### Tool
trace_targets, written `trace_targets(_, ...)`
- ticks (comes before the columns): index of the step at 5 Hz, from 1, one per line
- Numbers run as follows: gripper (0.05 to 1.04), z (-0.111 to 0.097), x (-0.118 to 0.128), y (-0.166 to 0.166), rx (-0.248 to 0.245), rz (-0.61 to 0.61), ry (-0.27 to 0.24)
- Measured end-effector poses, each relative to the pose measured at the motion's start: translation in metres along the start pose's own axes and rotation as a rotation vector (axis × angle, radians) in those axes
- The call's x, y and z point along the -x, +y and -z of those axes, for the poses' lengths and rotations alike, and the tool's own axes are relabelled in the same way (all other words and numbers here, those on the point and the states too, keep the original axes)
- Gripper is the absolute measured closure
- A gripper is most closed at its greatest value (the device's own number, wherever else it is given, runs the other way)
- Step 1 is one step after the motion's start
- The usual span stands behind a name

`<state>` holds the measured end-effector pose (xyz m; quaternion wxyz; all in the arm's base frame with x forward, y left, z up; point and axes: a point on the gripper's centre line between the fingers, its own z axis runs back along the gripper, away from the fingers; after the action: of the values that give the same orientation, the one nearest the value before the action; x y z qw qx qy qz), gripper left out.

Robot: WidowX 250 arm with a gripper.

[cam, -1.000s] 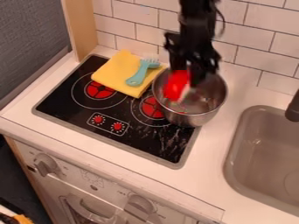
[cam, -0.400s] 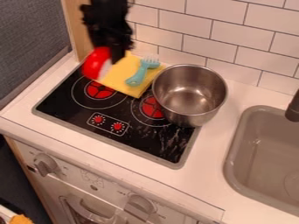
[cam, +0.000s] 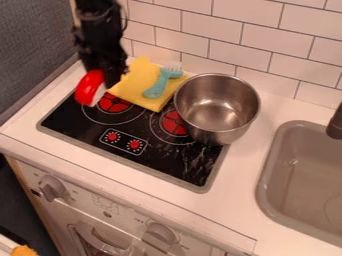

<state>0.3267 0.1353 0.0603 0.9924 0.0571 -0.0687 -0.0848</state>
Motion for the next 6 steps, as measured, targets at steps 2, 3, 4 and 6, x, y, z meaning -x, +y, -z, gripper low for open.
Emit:
trace_targets(2, 0.539, 0.039, 0.002, 0.018, 0.0, -0.035, 0.06)
trace_targets(3, 0.539, 0.04, 0.003, 0.019, -0.01, 0.001, 0.06)
trace_targets(4, 0.463, 0.04, 0.005, 0.019, 0.005, 0.01, 0.06)
trace_targets(6, 0.072, 0.031, 0.009, 0.015, 0.104, -0.008, 0.035)
